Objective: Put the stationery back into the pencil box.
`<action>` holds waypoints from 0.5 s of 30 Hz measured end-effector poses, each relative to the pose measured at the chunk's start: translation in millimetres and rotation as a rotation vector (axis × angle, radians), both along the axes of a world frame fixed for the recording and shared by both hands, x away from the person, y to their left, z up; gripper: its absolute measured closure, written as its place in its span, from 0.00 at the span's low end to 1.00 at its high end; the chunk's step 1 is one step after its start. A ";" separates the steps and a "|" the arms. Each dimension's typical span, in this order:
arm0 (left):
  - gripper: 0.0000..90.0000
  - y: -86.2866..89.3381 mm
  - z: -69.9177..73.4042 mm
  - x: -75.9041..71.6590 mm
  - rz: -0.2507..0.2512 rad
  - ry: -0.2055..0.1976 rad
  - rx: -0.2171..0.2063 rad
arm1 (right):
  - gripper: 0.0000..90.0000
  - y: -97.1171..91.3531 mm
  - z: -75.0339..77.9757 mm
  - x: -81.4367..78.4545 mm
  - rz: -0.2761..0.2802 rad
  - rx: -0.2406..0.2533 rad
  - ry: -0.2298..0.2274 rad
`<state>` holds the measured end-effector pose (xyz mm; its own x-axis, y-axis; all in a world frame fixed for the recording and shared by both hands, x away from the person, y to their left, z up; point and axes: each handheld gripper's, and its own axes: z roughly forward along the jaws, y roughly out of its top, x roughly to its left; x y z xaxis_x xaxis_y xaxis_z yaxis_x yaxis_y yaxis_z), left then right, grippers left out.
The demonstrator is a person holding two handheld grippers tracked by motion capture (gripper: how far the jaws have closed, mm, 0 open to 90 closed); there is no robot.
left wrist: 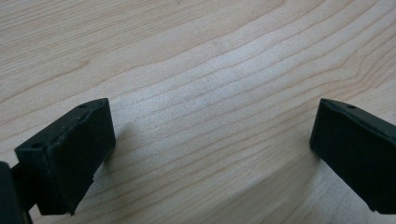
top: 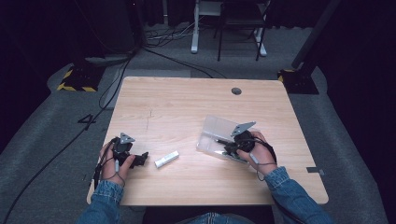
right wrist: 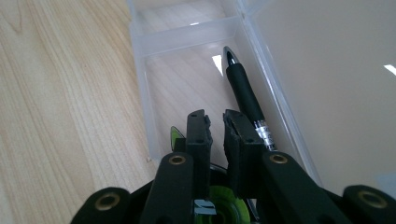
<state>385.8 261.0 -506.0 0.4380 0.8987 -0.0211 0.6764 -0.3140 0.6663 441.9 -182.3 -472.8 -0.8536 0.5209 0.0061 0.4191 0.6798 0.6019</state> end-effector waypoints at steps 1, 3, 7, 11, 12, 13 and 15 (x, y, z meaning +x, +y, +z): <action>0.00 0.0 0.0 0.0 0.000 0.000 0.000 | 0.89 0.1 0.2 -0.7 -0.001 -0.001 0.003; 0.00 0.0 0.0 0.0 0.000 0.000 0.000 | 0.89 -0.3 1.0 -1.6 0.003 -0.002 0.005; 0.00 0.0 0.0 0.0 0.000 0.000 0.000 | 0.88 -1.1 2.7 -2.7 -0.001 -0.002 0.004; 0.00 0.0 0.0 0.1 -0.001 0.001 -0.001 | 0.87 -2.2 4.8 -2.9 -0.002 0.005 -0.007; 0.00 0.0 0.0 0.2 -0.001 0.001 -0.001 | 0.86 -2.4 5.9 -3.2 -0.003 0.008 -0.011; 0.00 0.1 0.0 0.2 -0.002 0.001 -0.001 | 0.85 -2.2 6.8 -3.7 -0.006 0.013 -0.014; 0.00 0.1 0.0 0.2 -0.002 0.001 -0.001 | 0.84 -2.2 9.3 -4.7 -0.003 0.021 -0.024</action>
<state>386.0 261.1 -506.0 0.4397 0.8979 -0.0224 0.6765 -0.3146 0.6658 437.2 -184.5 -463.5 -0.8521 0.5233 -0.0038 0.4062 0.6660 0.6256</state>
